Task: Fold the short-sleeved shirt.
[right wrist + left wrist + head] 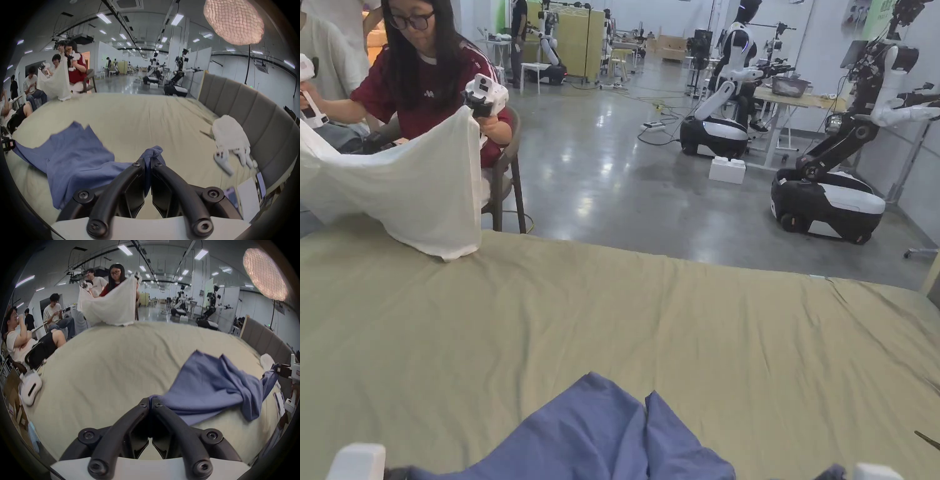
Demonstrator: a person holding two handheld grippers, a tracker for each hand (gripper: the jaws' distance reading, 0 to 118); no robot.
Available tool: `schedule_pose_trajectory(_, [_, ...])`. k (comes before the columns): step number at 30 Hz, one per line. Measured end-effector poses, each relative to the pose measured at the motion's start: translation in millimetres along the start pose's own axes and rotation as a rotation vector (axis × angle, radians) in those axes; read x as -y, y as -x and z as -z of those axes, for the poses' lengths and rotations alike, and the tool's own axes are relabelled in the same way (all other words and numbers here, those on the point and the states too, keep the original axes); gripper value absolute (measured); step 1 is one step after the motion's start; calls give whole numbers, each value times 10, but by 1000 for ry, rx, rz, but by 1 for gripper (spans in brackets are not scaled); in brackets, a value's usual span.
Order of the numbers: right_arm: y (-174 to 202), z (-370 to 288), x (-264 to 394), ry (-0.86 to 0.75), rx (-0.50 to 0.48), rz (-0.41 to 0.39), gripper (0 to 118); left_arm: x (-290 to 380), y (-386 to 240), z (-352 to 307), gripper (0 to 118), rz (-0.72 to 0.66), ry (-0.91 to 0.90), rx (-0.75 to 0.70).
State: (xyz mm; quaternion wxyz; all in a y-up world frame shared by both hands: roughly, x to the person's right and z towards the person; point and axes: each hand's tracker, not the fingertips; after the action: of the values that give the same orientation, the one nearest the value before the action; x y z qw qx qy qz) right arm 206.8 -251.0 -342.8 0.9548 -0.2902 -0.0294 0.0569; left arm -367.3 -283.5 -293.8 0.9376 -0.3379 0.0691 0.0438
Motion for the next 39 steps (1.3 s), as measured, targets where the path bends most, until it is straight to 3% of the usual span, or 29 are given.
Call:
schedule_pose_trajectory(9, [-20, 118, 476, 104, 33, 64, 7, 531, 42, 205, 0, -40, 134, 17])
schedule_pose_trajectory(11, [61, 29, 430, 80, 55, 43, 30, 502, 22, 200, 32, -32, 111, 5])
schedule_pose_trajectory(13, [106, -42, 357, 23, 71, 15, 73, 423, 6, 155, 69, -25, 68, -19])
schedule_pose_trajectory(14, [117, -71, 302, -13, 66, 12, 80, 363, -12, 121, 74, -24, 25, -14])
schedule_pose_trajectory(18, [266, -255, -3, -155, 30, 12, 81, 3, -230, -53, 74, 39, -112, 6])
schedule_pose_trajectory(27, [706, -644, -639, -432, -31, 80, 79, -748, -892, -506, 72, 104, -446, 25])
schedule_pose_trajectory(30, [806, -685, -740, -459, -52, 83, 74, -890, -1049, -642, 63, 91, -528, 47])
schedule_pose_trajectory(34, [912, -728, -799, -510, -46, 70, 18, -957, -1206, -753, 8, 115, -580, 23])
schedule_pose_trajectory(37, [971, -761, -814, -544, -22, 46, 5, -990, -1238, -779, 0, 120, -600, 24])
schedule_pose_trajectory(39, [997, -752, -814, -548, -12, 37, 3, -1009, -1259, -729, 0, 135, -600, 15])
